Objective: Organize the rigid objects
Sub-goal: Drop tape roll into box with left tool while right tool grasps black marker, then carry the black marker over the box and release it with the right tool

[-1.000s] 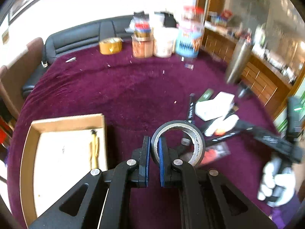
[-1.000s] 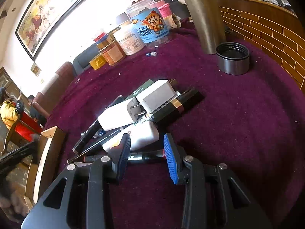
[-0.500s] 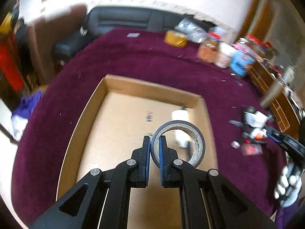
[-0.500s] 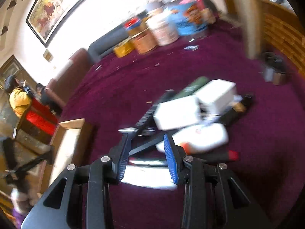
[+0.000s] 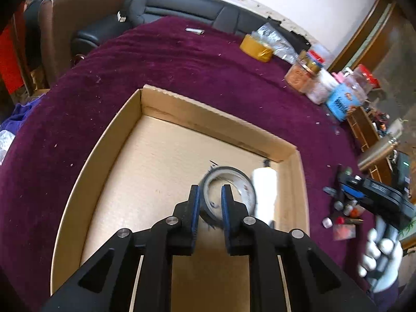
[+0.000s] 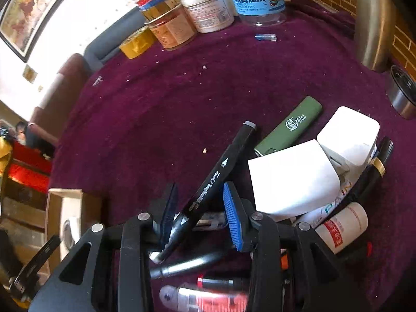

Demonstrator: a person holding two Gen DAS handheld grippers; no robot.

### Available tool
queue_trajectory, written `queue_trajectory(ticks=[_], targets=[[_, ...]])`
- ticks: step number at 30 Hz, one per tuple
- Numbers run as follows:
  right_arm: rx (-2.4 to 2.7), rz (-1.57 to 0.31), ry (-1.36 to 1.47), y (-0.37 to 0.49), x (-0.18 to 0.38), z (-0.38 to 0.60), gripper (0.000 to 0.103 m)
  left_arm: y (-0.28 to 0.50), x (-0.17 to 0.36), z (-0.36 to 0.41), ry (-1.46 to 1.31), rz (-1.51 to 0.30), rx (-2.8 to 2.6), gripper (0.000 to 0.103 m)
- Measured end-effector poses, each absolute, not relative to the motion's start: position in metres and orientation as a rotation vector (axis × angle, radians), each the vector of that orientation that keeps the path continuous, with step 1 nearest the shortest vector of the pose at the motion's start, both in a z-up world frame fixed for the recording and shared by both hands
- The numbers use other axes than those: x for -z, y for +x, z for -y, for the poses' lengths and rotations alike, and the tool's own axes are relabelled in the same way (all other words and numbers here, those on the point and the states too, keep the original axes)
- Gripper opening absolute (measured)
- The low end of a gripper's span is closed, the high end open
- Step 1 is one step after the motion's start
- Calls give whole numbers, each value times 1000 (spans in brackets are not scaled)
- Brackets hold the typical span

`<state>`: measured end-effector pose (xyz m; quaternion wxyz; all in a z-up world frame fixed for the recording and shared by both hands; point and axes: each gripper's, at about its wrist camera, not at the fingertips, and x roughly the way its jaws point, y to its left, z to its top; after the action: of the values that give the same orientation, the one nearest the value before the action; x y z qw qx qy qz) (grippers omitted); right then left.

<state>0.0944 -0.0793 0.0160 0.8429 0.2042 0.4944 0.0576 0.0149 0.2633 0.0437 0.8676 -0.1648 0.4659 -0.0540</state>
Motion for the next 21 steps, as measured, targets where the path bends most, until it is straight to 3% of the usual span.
queue_trajectory(ticks=[2, 6, 15, 21], targets=[[-105, -1048, 425, 99, -13, 77, 32, 2, -52, -269, -362, -953, 115, 18], [-100, -1020, 449, 102, -12, 82, 14, -28, -69, -279, -390, -887, 119, 20], [-224, -941, 556, 72, -43, 98, 14, -68, -79, -288, -417, -806, 49, 20], [-435, -966, 562, 47, -63, 49, 14, -103, -76, -291, -366, -730, -82, 20]])
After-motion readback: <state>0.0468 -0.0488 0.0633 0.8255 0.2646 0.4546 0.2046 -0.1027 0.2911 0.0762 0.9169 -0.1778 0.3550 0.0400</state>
